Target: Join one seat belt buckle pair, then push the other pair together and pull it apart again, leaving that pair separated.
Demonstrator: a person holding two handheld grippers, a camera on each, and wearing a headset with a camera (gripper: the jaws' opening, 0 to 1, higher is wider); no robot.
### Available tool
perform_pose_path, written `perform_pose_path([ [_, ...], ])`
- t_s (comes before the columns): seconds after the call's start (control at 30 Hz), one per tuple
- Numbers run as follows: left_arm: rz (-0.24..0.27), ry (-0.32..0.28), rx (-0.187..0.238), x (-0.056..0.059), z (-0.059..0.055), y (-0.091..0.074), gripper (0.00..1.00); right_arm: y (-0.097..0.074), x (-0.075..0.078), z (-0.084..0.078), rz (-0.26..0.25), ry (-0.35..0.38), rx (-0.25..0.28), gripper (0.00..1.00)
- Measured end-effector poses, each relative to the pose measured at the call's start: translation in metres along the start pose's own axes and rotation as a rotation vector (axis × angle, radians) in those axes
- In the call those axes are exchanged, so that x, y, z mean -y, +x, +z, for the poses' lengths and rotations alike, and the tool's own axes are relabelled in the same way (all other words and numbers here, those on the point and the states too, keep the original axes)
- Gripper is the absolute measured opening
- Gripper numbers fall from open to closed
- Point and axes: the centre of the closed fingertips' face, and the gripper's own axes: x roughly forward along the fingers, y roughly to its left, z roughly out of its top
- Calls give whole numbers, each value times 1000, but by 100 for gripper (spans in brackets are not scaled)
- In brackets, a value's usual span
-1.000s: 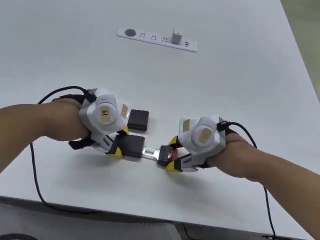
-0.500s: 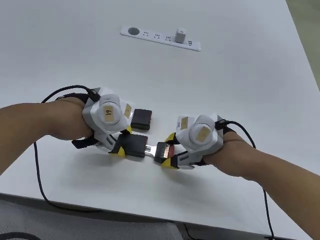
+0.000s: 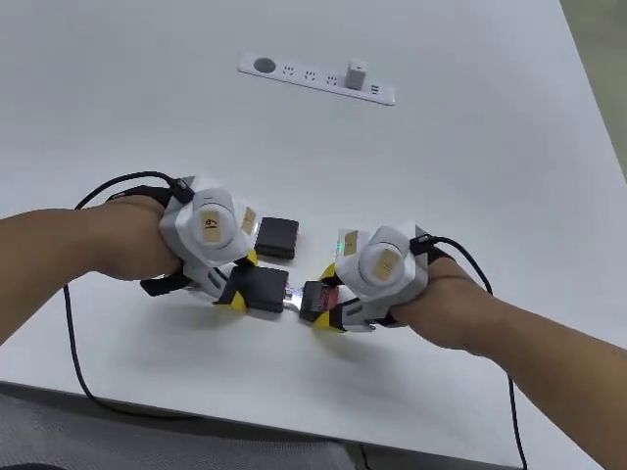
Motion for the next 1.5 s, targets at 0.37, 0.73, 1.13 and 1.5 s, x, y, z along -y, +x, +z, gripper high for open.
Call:
perform_pose_path([
  [0.37,10,-13,13,0,0,-2,32,-1,-2,7,-7,10,21,30],
  [0.73,3,-4,3,-1,-2,-1,32,3,1,14,9,-8,19,29],
  [1.13,13,-9,8,-3,-2,-1,32,7,-1,12,31,-42,-2,29],
  [1.5,25,-29,56,1,0,-2,31,7,2,8,5,-4,-8,30],
])
